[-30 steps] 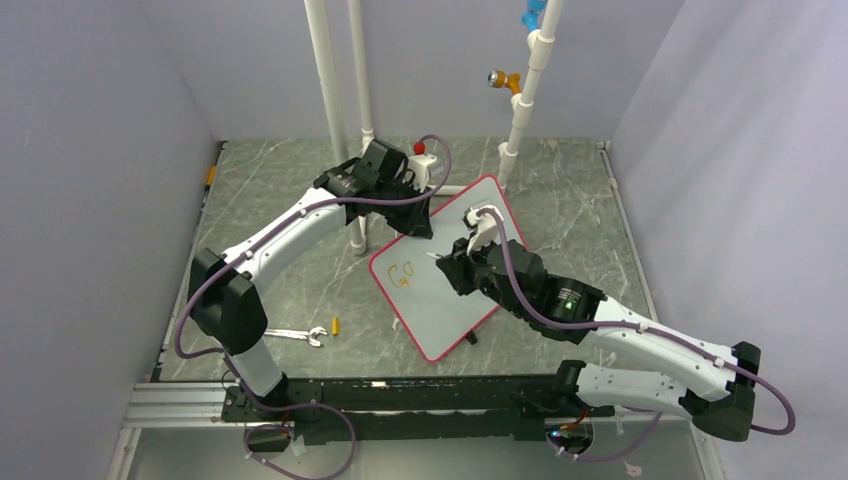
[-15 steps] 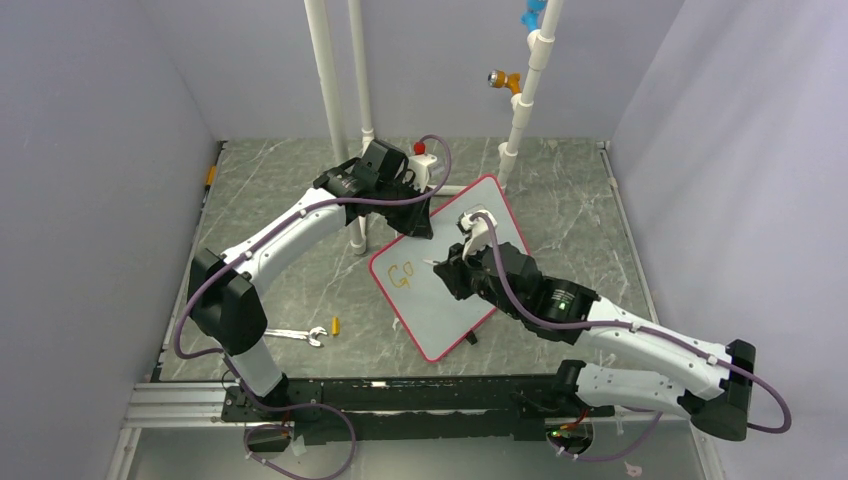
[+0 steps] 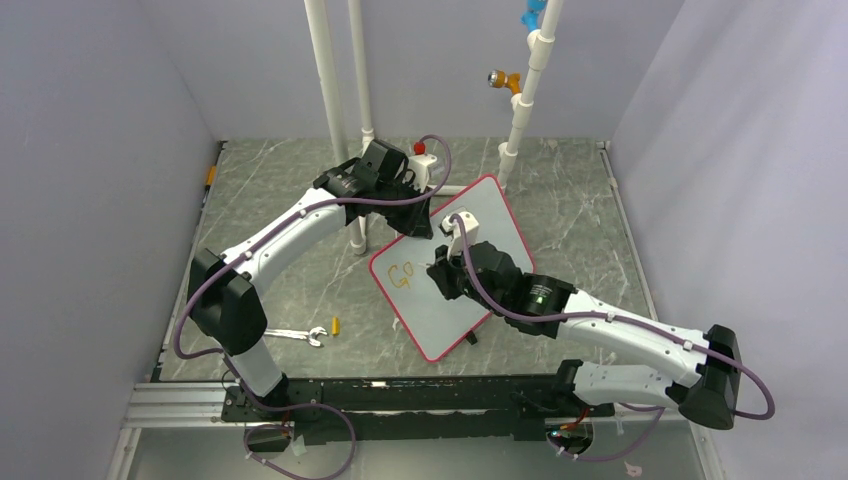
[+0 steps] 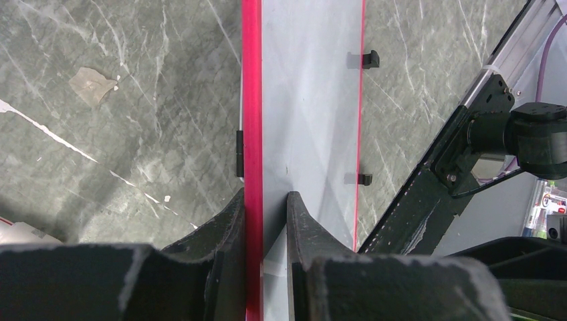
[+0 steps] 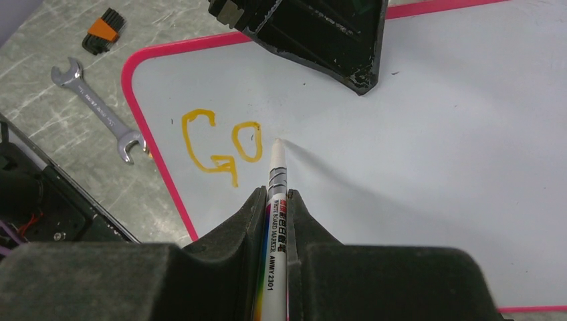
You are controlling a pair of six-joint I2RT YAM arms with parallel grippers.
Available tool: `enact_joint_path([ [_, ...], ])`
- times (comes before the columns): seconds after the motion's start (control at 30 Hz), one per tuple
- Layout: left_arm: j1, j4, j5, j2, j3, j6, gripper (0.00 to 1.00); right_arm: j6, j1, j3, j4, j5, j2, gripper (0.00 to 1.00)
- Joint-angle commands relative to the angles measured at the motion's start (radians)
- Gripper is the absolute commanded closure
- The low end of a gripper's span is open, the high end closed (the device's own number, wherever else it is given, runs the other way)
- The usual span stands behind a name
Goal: Write a sentence on the whiteboard
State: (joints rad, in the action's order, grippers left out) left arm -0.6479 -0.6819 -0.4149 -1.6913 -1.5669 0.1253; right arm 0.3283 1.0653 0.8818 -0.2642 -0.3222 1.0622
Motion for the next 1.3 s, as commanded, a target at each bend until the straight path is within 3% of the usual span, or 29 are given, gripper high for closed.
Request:
enact_joint_path([
  [0.0,-0.017,-0.045,0.108,0.005,0.016,-0.076,1.00,-0.017,-0.001,0.047,0.060,-0.032,0.005,1.00],
  [0.5,-0.018,-0.046,0.106,0.008,0.018,-0.076,1.00,-0.022,-0.001,0.069,0.069,-0.008,0.063,1.00],
  [1.27,-0.018,-0.047,0.108,0.009,0.015,-0.075,1.00,0.035,-0.001,-0.046,0.020,0.013,-0.004,1.00],
])
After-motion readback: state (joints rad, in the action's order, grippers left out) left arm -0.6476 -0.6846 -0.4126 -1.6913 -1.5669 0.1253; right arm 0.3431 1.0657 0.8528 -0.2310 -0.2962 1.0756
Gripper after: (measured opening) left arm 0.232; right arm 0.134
